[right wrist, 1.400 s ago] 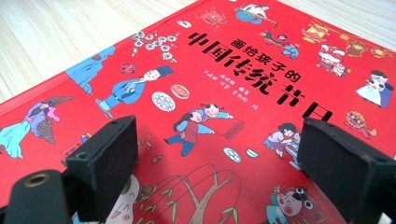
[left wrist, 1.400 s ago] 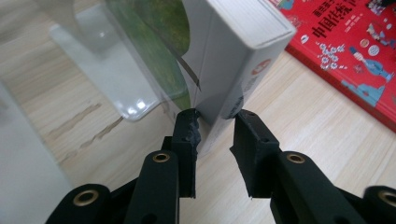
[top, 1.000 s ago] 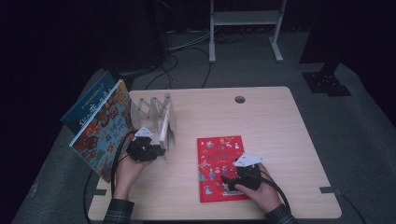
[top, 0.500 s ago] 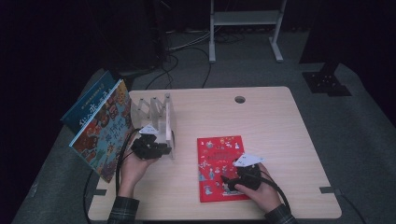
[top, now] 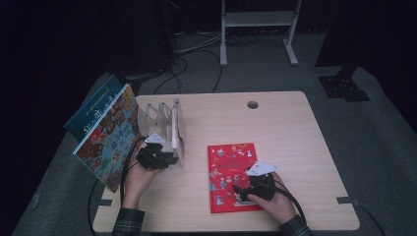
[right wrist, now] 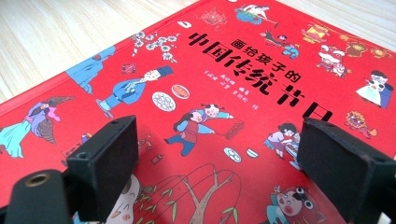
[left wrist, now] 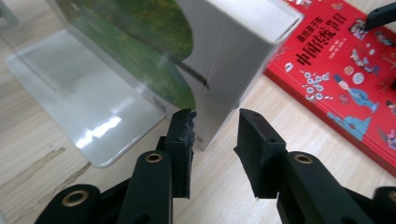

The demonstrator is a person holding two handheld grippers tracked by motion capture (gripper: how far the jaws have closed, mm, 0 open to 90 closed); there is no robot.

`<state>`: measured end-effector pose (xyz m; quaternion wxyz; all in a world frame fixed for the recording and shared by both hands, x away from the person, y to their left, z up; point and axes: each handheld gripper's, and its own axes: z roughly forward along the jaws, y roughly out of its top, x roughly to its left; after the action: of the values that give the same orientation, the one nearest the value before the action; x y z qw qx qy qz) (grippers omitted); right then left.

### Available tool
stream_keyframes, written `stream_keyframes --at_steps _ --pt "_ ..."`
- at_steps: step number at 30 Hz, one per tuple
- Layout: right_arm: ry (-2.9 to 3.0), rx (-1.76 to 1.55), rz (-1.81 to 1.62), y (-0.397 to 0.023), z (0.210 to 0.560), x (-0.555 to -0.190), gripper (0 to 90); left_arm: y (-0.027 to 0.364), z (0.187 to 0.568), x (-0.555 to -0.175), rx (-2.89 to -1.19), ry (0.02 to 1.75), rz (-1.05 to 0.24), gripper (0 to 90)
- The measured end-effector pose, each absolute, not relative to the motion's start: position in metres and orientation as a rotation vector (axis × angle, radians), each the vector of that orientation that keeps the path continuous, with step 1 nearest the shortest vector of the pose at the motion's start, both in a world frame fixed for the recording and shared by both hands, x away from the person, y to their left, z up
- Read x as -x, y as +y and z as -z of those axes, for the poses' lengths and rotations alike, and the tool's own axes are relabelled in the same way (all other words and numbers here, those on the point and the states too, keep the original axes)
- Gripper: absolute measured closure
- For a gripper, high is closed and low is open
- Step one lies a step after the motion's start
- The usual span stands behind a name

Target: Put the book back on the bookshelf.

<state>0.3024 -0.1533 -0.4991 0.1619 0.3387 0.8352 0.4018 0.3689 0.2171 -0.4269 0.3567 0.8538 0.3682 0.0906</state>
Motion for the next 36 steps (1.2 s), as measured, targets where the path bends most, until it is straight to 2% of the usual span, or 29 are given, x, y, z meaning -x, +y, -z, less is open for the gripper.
stream_keyframes --at_steps 7,14,17,22,31,36 --pt "2.380 -0.961 -1.159 -0.154 0.500 -0.302 11.9 0.217 0.424 -0.360 -2.228 0.902 -0.257 52.4" --pt "2.401 -0.944 -1.160 -0.158 0.497 -0.302 22.7 0.217 0.432 -0.347 -2.267 0.851 -0.259 33.0" --pt "2.415 -0.936 -1.152 -0.160 0.495 -0.302 23.0 0.216 0.436 -0.343 -2.267 0.852 -0.271 23.0" --pt "2.426 -0.934 -1.141 -0.166 0.494 -0.302 23.0 0.208 0.443 -0.337 -2.277 0.835 -0.227 12.7" --pt "2.426 -0.953 -1.137 -0.186 0.490 -0.300 23.0 0.194 0.458 -0.323 -2.312 0.807 -0.162 3.8" --pt "2.410 -0.966 -1.134 -0.203 0.489 -0.294 23.0 0.190 0.460 -0.319 -2.318 0.794 -0.139 3.6"
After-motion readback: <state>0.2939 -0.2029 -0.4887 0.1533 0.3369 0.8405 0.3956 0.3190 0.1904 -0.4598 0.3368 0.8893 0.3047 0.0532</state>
